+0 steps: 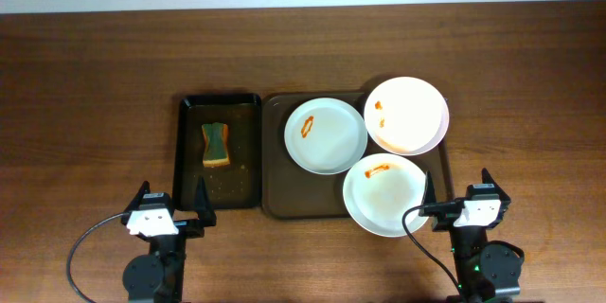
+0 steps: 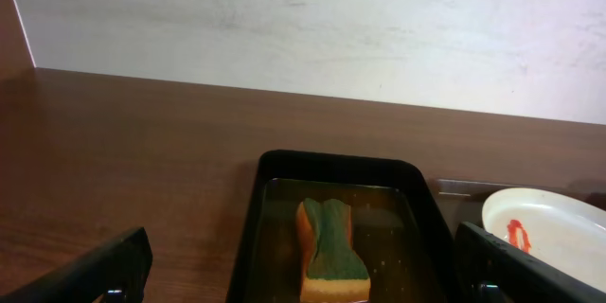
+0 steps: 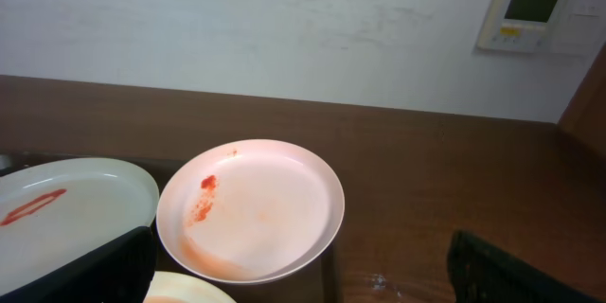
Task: Clean dirty plates on tray and stack at the side
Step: 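Move the left gripper to the sponge and the right gripper to the plates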
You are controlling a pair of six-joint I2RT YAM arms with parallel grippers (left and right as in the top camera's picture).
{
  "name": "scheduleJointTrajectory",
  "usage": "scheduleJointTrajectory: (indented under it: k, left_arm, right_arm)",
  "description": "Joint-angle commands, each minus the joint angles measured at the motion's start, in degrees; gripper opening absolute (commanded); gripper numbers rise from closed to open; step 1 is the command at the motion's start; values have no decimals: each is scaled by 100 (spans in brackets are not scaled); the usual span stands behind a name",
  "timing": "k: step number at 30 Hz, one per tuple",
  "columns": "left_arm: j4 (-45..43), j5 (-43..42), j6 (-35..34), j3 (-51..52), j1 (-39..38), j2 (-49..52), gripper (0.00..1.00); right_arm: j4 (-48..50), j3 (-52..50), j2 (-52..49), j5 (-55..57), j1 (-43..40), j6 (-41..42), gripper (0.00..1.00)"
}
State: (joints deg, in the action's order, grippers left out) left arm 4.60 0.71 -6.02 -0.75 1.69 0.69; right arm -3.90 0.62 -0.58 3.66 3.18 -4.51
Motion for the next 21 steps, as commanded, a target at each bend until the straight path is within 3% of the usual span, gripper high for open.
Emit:
scheduleJointTrajectory:
  k: [1, 7, 10, 12, 14, 17, 19, 21]
  left_arm:
    - [20, -2, 92, 24, 33, -35, 100]
    - [-44, -328, 90, 22, 33, -35, 100]
    - [-315, -831, 94, 20, 33, -35, 100]
    - [133, -997, 96, -280, 35, -17, 100]
    - [629, -1128, 299, -979, 35, 304, 100]
    - [1665, -1681, 1091, -3115, 35, 2208, 100]
    - [3440, -2114, 1220, -5202, 33, 4186, 100]
    - [4927, -2111, 1213, -6981, 33, 5821, 100]
  right_arm:
    - [-28, -31, 22, 153, 55, 4, 98]
    - [7, -31, 22, 94, 55, 245, 98]
    - [28, 13, 22, 83, 55, 765, 98]
    - [-109, 387, 15, -201, 55, 800, 98]
    - [-874, 1384, -264, -411, 55, 802, 98]
    - [-2610, 3919, -2186, -844, 55, 802, 98]
    - [-4756, 6282, -4168, -1438, 55, 802, 98]
    - [-6127, 7958, -5628, -2380, 55, 800, 98]
